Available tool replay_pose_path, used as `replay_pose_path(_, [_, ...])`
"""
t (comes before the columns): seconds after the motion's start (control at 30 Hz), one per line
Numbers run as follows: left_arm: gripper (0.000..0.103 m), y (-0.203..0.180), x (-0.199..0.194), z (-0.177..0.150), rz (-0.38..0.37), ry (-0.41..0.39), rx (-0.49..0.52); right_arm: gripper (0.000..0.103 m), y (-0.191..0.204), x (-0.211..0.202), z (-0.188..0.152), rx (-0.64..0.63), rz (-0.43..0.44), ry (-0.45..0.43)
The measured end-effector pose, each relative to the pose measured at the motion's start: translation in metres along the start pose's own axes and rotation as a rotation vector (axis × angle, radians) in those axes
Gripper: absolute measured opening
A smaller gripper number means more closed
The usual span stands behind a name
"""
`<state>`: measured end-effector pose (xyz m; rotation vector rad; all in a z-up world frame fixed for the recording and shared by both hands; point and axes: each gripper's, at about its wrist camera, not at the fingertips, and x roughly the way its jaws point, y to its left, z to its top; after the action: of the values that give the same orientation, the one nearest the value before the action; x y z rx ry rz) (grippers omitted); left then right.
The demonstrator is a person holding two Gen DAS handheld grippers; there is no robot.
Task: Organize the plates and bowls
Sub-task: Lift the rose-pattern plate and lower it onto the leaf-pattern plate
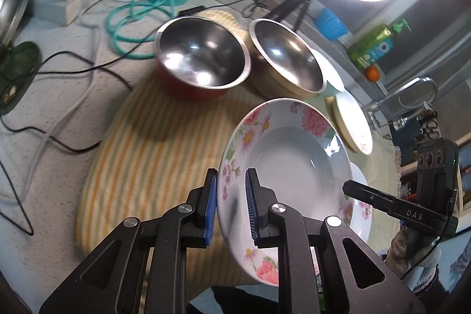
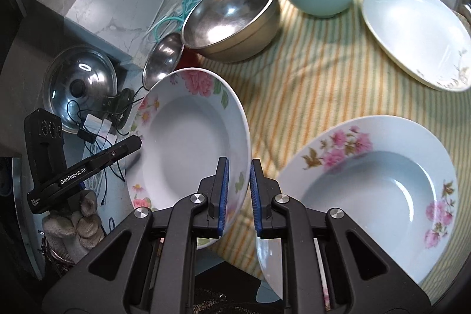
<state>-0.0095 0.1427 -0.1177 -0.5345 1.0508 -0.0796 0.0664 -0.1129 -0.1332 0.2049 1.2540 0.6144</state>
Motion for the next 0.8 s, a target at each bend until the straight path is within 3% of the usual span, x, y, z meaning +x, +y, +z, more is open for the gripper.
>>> replay_pose_path(0.5, [0.017, -0.075, 0.036, -0.012, -0.104, 0.093, 0.141, 0.015, -0.073, -0.059, -0.030, 0.139, -0.070, -0.061])
replay_pose_path(0.8, [0.017, -0.109, 0.062, -0.029, -0.130, 0.166, 0.212, 0.015, -0.111, -0.078, -0.053, 0.225, -0.111, -0.079])
